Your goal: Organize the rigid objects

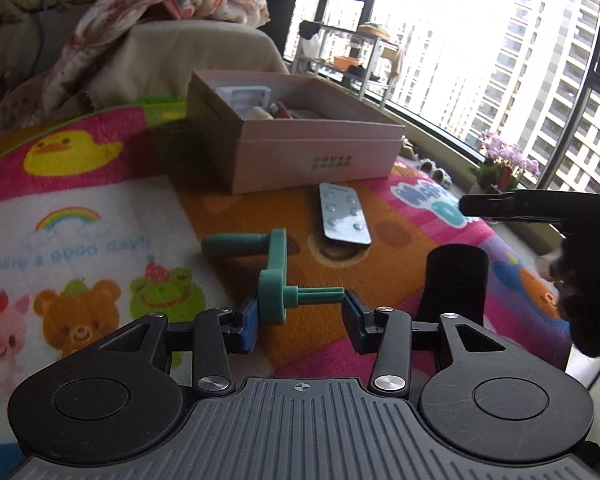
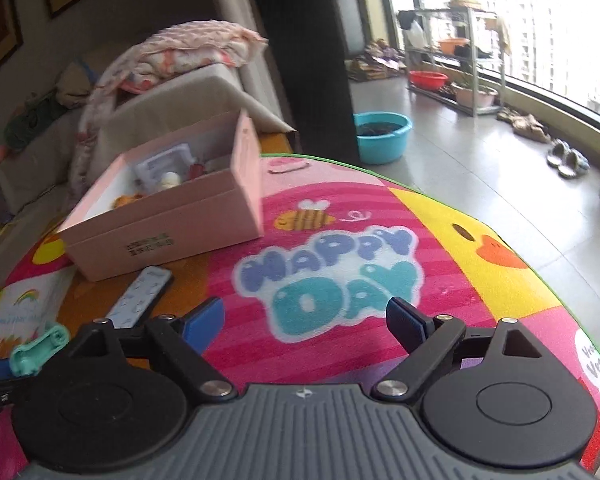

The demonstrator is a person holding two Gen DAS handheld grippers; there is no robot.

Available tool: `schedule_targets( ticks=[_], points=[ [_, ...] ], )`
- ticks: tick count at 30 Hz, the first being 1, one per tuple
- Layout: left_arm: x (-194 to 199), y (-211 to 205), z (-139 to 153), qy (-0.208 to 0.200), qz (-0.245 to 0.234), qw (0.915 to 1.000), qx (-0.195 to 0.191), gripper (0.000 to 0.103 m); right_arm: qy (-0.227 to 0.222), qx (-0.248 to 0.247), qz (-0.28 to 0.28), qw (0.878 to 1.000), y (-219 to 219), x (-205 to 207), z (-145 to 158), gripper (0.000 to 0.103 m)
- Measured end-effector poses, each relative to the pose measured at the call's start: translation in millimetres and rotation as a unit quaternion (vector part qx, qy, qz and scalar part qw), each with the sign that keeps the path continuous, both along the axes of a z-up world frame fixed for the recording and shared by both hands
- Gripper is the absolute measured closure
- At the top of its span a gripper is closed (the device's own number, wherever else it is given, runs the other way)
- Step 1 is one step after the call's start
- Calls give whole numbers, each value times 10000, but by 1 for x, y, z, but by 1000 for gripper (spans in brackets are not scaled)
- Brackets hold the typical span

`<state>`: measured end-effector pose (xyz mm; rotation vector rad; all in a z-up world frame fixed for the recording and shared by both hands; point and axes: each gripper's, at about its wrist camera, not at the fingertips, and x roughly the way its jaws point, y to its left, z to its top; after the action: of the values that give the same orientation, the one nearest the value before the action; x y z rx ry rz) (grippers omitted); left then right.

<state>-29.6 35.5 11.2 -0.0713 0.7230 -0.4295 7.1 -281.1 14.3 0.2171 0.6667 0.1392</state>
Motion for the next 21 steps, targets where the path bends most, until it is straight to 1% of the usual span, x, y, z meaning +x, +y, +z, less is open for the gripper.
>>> schedule_targets(
  ticks=[1, 3, 5, 7, 9, 10, 12, 14, 16, 18, 19, 20, 21],
  points=[
    [-1, 1, -1, -77, 38, 9999, -76, 56, -128, -18, 307, 9994, 8, -12, 6, 14],
    [-1, 2, -2, -135, 107, 9997, -148, 56, -290, -257, 1011, 9941, 30, -36, 18, 11],
    [-5, -1, -4, -242, 145, 9996, -83, 55, -343, -518, 1531, 9863, 53, -55, 21, 10],
    [-9, -5, -4, -298, 97, 9995, 36, 55, -235, -645, 1922, 9789, 73, -66, 17, 10],
    [-13, -7, -5, -291, 65, 9995, 94, 55, -74, -705, 2139, 9743, 87, -71, 10, 10],
    [-14, -7, -5, -275, 50, 9995, 137, 55, 6, -785, 2180, 9728, 93, -71, 6, 10],
    [-19, -9, -4, -265, 16, 9993, 280, 55, 83, -1137, 2135, 9703, 99, -70, -1, 10],
    [-25, -12, -4, -272, -23, 9988, 404, 56, 17, -1591, 1876, 9693, 95, -66, -7, 8],
    [-30, -14, -4, -250, -45, 9988, 430, 55, -87, -1687, 1591, 9727, 83, -62, -8, 6],
    [-32, -16, -4, -204, -65, 9990, 387, 52, -45, -1565, 1378, 9780, 68, -54, -11, 2],
    [-32, -17, -3, -183, -84, 9991, 364, 48, 32, -1382, 1283, 9821, 60, -50, -14, 0],
    [-31, -17, -3, -158, -101, 9992, 342, 45, 131, -1102, 1217, 9863, 53, -46, -17, 0],
    [-31, -17, -3, -132, -117, 9993, 318, 43, 90, -912, 1145, 9892, 47, -46, -18, 0]
  ],
)
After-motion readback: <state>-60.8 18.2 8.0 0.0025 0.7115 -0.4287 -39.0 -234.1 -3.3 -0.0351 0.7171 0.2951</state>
